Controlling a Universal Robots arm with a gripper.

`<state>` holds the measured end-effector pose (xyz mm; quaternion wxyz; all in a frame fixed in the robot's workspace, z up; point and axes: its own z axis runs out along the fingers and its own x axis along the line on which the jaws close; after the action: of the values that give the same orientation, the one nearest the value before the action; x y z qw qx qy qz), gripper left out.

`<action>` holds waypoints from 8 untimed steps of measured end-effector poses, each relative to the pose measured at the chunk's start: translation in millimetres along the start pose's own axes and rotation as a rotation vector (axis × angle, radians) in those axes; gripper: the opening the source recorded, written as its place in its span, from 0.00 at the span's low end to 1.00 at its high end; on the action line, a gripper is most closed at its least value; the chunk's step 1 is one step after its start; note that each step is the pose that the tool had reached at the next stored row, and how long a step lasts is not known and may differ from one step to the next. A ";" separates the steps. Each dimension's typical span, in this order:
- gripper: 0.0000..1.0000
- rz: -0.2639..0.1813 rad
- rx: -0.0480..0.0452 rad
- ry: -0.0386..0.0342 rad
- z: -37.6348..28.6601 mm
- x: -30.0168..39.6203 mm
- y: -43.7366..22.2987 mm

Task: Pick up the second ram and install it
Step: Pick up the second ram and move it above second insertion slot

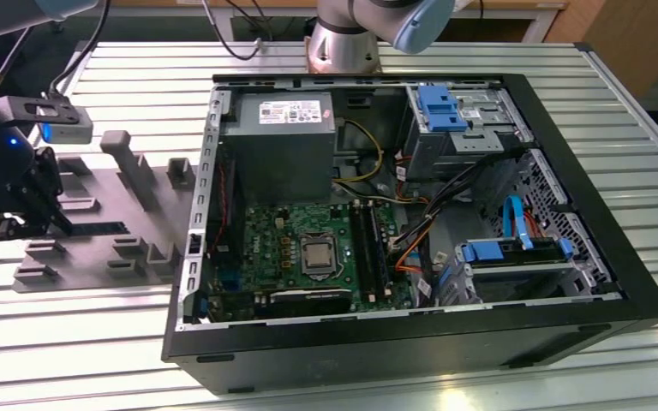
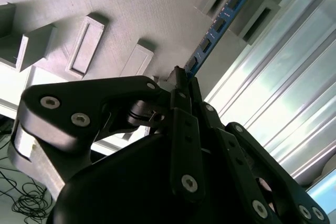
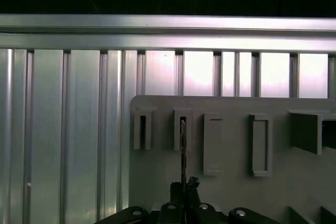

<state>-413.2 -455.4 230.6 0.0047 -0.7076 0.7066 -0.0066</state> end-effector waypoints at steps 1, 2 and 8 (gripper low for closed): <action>0.14 0.000 0.0000 0.0000 -0.3 0.0 0.0; 0.14 0.000 0.0000 0.0000 -0.5 0.0 0.0; 0.14 0.000 0.0000 0.0000 -2.0 0.0 0.0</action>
<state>-413.2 -455.4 232.6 0.0047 -0.7076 0.7066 -0.0066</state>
